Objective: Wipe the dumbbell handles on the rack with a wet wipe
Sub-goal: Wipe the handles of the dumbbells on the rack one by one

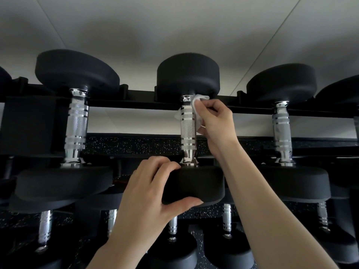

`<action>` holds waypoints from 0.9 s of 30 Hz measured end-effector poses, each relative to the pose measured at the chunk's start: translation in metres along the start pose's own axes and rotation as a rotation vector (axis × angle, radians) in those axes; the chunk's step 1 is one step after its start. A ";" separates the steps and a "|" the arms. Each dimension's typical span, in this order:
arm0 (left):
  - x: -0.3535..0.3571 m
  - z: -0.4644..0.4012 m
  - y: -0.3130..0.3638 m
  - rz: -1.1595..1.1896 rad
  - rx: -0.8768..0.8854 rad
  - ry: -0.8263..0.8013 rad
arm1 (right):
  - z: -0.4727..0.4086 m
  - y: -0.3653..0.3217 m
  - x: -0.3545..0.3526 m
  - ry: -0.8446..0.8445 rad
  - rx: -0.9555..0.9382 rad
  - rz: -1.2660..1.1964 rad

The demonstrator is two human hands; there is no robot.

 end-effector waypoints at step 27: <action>0.001 0.001 -0.001 0.036 0.004 0.035 | 0.031 0.032 -0.024 -0.445 0.253 0.050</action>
Point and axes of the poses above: each hand's wrist, its own z-axis away from the middle knuckle, its own x-axis out of the palm, y = z × x, the point moved 6 cm from there along -z, towards the middle knuckle, and after that the axes turned 5 degrees about y, right-handed, at the moved point
